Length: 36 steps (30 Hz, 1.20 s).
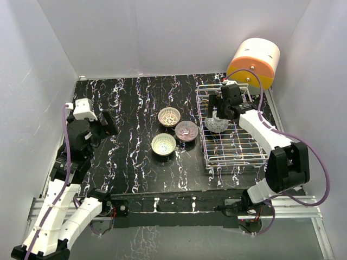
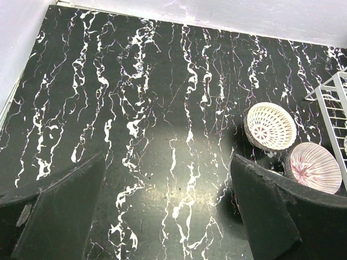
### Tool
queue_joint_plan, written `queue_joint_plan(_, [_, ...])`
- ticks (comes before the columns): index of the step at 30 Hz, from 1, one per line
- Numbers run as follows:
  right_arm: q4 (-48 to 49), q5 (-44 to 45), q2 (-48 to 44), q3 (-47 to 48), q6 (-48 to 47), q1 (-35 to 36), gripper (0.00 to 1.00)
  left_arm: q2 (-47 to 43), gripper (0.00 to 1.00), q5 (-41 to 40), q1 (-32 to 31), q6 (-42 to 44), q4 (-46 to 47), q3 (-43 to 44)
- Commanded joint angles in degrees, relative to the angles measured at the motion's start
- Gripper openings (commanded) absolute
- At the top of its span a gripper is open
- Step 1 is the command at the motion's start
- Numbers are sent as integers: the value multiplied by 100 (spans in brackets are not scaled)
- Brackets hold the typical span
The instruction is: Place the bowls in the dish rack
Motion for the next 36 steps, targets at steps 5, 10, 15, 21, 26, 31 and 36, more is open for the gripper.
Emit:
queue_joint_plan(5, [23, 511, 383, 514, -511, 81, 97, 84, 97, 2, -20, 114, 26, 168])
queue_joint_plan(10, [69, 229, 595, 556, -546, 75, 95, 144, 97, -14, -22, 136, 56, 175])
queue_joint_plan(15, [218, 194, 631, 549, -462, 81, 87, 153, 97, -46, -18, 145, 67, 146])
queue_joint_plan(21, [365, 198, 630, 522, -446, 82, 79, 171, 97, -59, -20, 145, 85, 77])
queue_joint_plan(26, [365, 209, 695, 472, -428, 82, 78, 180, 97, -68, -24, 146, 94, 56])
queue_joint_plan(31, [435, 401, 692, 366, -428, 81, 74, 182, 97, -60, -21, 145, 93, 25])
queue_joint_plan(36, [431, 587, 748, 333, -401, 78, 75, 206, 97, -51, -22, 132, 91, 24])
